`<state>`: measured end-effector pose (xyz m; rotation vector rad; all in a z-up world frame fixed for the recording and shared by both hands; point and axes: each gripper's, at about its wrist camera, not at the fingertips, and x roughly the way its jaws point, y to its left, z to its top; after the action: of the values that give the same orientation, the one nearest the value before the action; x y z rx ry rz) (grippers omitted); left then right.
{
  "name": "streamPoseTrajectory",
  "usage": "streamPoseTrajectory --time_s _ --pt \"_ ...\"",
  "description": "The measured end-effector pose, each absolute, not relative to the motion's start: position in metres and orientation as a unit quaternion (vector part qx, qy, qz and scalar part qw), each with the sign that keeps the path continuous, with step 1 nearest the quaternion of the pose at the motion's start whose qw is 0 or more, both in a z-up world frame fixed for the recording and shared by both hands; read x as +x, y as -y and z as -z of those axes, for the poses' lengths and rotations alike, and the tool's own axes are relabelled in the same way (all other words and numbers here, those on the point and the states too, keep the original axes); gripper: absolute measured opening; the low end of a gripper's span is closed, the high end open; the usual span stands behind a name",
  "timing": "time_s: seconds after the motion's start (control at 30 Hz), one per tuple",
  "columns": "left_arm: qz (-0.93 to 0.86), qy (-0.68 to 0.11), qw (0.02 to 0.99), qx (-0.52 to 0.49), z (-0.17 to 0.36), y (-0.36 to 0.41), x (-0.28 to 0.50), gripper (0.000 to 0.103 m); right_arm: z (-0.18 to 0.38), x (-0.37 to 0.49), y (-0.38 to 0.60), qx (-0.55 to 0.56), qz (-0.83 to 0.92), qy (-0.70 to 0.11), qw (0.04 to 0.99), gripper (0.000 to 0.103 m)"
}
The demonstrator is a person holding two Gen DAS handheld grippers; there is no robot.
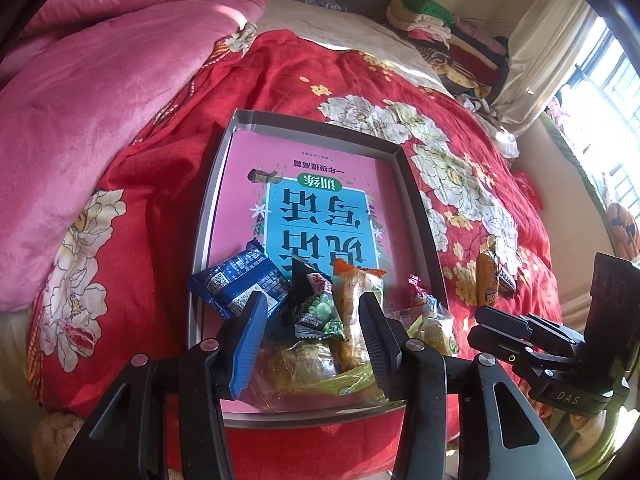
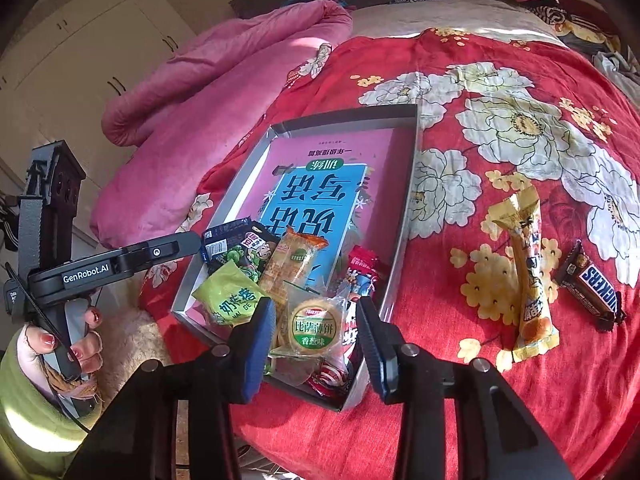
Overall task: Organize snacks
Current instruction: 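Open left tool to drop pea bag in tray while right tool releases biscuit pack, then move both open tools to the yellow wafer stick and Snickers bar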
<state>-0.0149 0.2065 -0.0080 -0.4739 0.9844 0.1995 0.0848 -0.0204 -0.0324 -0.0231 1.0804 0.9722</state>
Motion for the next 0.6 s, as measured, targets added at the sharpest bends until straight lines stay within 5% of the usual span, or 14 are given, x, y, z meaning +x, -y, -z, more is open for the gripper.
streamPoseTrajectory --time_s 0.13,0.6 --pt "-0.084 -0.463 0.854 -0.222 0.001 -0.197 -0.008 0.058 0.026 0.09 0.032 -0.003 -0.431 -0.485 0.761 0.047" --pt "-0.034 -0.465 0.861 -0.202 -0.016 -0.148 0.027 0.061 0.007 0.119 0.089 0.005 -0.372 -0.447 0.813 0.05"
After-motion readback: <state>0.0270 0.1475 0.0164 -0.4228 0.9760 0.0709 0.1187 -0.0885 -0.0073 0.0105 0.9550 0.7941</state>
